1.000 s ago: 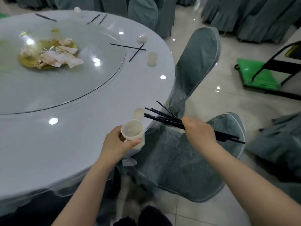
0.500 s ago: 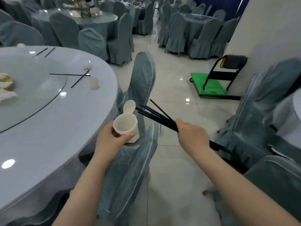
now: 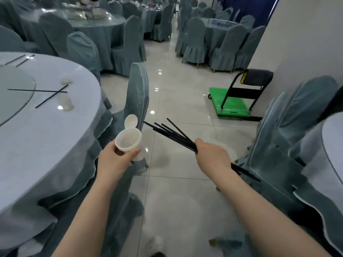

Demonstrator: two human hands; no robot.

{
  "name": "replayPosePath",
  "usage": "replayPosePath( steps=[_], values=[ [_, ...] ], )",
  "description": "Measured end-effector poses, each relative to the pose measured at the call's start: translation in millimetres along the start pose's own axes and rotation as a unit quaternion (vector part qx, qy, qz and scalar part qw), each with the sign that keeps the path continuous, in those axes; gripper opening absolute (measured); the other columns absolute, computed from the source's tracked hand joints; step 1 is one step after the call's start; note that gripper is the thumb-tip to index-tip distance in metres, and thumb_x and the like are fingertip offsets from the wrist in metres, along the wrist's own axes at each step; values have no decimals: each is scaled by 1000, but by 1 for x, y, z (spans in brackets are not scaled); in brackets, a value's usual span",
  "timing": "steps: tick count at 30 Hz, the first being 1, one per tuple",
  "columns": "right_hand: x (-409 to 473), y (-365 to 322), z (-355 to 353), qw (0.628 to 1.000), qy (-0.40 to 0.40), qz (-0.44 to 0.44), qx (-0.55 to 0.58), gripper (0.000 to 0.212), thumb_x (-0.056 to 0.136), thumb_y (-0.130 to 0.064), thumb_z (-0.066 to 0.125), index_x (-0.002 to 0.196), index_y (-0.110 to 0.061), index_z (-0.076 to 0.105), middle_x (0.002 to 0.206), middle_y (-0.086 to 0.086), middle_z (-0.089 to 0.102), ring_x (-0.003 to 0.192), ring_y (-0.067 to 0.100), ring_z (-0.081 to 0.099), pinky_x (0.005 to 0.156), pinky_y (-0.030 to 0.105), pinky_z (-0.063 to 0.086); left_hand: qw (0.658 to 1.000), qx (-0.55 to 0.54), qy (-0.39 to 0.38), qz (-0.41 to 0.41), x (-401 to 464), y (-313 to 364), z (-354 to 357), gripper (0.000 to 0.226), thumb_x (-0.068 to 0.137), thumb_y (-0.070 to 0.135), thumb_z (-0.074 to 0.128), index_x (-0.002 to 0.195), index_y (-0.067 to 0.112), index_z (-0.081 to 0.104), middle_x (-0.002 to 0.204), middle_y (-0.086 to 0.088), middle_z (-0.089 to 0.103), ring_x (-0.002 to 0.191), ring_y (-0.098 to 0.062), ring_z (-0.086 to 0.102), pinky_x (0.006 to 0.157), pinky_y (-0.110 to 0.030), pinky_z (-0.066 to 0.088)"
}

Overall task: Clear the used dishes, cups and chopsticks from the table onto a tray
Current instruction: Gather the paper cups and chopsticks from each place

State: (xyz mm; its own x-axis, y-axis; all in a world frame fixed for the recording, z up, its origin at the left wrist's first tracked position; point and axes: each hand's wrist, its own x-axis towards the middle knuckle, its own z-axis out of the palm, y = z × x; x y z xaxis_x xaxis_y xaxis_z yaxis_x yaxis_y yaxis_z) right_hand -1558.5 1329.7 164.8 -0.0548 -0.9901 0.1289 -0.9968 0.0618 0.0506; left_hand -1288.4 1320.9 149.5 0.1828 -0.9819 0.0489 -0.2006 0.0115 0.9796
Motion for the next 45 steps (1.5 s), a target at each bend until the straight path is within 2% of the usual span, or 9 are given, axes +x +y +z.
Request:
replayPosePath(
  steps=[5,12,16,21,27,30,34,39,45],
  values=[
    [92,32,8,999,-10,-50,-20,27,85,-2,43,89,-22,26,71,-2,49,50,23,36,42,29,13,999,-23,34,-15,82,-2,51,32,70,32,83,95,33,63,94,14,67,88,-4,61,68,-18,42],
    [223,72,-8,991,25,-114,-69,26,85,0,42,105,-17,41,86,2,61,71,30,62,46,30,19,996,-25,83,-25,195,23,94,26,70,36,83,88,37,65,89,19,69,83,0,64,70,-22,47],
    [293,70,-2,988,26,-144,-50,25,85,-2,44,105,-17,41,85,2,59,68,29,58,43,31,11,991,6,129,-19,242,28,100,26,67,38,84,84,40,64,80,30,68,76,16,61,66,-18,42],
    [396,49,14,969,64,-234,-36,32,81,0,44,109,-18,43,81,0,53,61,26,38,43,30,9,975,15,218,-41,293,19,102,34,68,38,84,96,28,68,89,16,69,83,-3,63,68,-26,49],
    [503,-8,34,923,95,-371,40,23,79,1,52,97,-14,51,68,0,44,58,24,35,43,27,8,936,13,346,-66,324,15,94,28,75,19,81,97,22,63,84,18,63,74,3,57,50,-2,42],
    [539,-55,37,895,92,-428,79,17,79,0,57,86,-13,50,61,-1,40,52,24,33,43,26,7,903,31,417,-99,321,12,76,33,76,25,80,102,21,61,87,14,62,77,3,55,61,-14,41],
    [565,-131,48,876,67,-472,74,19,86,-3,45,83,-18,34,60,-4,39,47,20,36,40,28,14,866,33,480,-135,316,-1,42,39,76,28,81,108,16,63,97,4,66,89,-15,61,72,-27,43],
    [582,-220,58,853,32,-518,49,14,90,-7,44,97,-19,42,63,-4,36,47,18,34,41,29,15,848,3,514,-131,337,-21,-5,42,74,27,81,110,19,62,102,5,66,91,-9,60,70,-23,42],
    [608,-308,66,855,-25,-518,25,13,91,-9,43,93,-19,36,63,-4,44,48,14,38,41,28,21,843,-23,521,-129,390,-49,-62,42,70,20,84,105,22,63,99,6,67,90,-7,61,68,-24,44]
  ],
)
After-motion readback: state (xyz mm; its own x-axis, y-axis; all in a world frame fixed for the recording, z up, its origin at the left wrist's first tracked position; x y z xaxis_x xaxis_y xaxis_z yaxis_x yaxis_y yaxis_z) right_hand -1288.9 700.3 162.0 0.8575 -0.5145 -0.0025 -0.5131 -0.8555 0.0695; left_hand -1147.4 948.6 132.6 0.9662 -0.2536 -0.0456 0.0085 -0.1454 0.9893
